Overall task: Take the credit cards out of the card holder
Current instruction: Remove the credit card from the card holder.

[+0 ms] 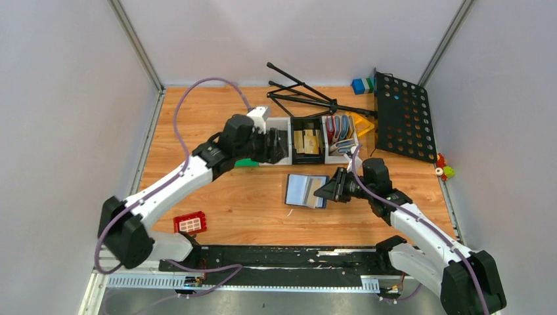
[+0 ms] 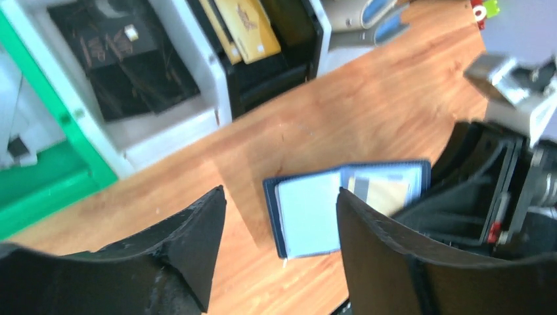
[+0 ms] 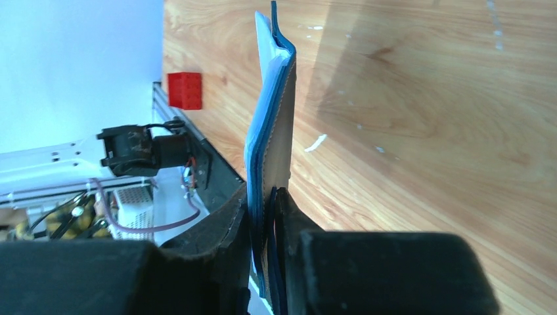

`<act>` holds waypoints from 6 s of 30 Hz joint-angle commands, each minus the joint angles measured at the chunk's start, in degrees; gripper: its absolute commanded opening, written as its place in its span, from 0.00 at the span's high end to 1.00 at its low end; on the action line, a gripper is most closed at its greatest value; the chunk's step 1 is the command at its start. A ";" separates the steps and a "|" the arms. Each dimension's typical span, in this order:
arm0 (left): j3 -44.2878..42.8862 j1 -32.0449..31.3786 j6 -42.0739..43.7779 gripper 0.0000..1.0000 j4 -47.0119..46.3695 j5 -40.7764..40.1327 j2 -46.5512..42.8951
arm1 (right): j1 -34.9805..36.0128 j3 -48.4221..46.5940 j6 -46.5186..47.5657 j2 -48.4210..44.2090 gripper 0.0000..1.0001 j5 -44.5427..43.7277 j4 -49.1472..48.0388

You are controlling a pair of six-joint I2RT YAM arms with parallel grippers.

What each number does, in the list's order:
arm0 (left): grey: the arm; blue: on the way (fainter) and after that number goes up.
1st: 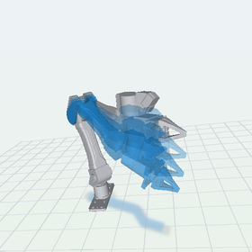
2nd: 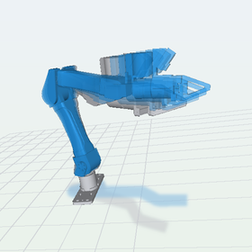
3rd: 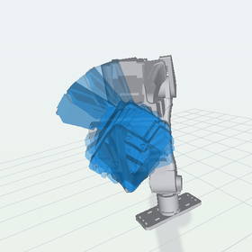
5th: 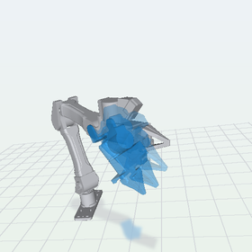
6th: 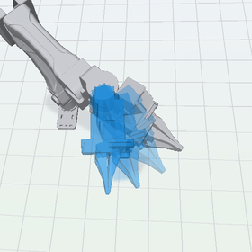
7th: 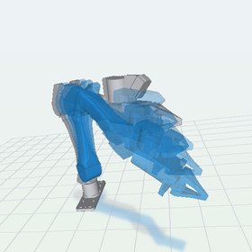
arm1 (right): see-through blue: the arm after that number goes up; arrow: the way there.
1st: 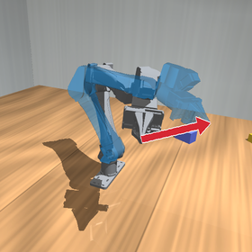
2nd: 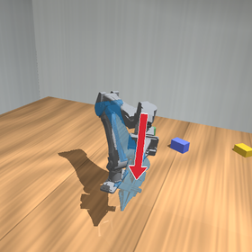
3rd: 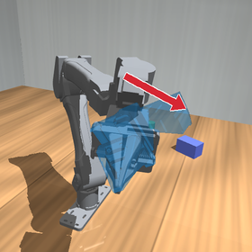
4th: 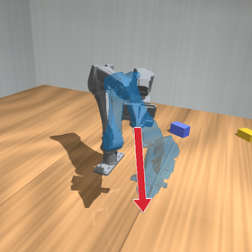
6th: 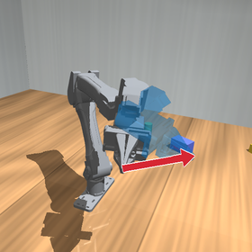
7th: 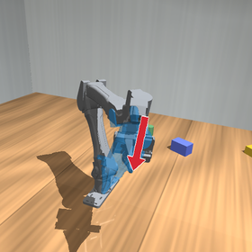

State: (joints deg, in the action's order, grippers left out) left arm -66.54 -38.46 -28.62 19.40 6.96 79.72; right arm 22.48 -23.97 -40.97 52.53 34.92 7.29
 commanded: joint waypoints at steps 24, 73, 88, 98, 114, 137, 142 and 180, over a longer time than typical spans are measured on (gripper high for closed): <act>49.12 2.92 -21.03 0.20 -35.78 25.38 -37.07 | 11.02 -1.57 -14.00 7.00 1.00 12.49 -30.14; 51.94 4.47 -26.30 1.00 -42.69 26.42 -34.73 | 13.08 -3.70 -4.22 4.85 0.93 11.53 -15.90; 51.26 3.44 -23.17 1.00 -42.43 24.20 -30.61 | 18.25 -13.07 0.77 7.81 1.00 -1.88 3.13; 50.99 1.54 -21.67 1.00 -43.05 22.62 -27.43 | 22.41 -16.92 2.81 12.78 0.94 -10.27 8.74; 50.65 0.58 -18.01 1.00 -40.79 18.47 -18.74 | 31.72 -27.41 4.04 21.15 1.00 -22.56 15.88; 52.39 0.31 -17.17 0.88 -42.37 17.02 -9.27 | 33.00 -26.79 4.17 25.34 1.00 -33.29 20.22; 54.23 1.29 -17.59 0.65 -41.79 17.98 -12.95 | 27.89 -16.64 2.25 20.19 1.00 -22.93 9.59; 51.57 2.89 -13.72 0.57 -34.48 18.04 -7.52 | 18.07 0.79 -8.01 26.13 0.81 -9.15 -19.62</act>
State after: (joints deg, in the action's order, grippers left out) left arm -15.38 -35.62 -44.58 -18.63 26.48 73.54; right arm 40.77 -22.33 -47.59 77.49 26.28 -8.97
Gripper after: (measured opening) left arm 0.433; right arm 0.304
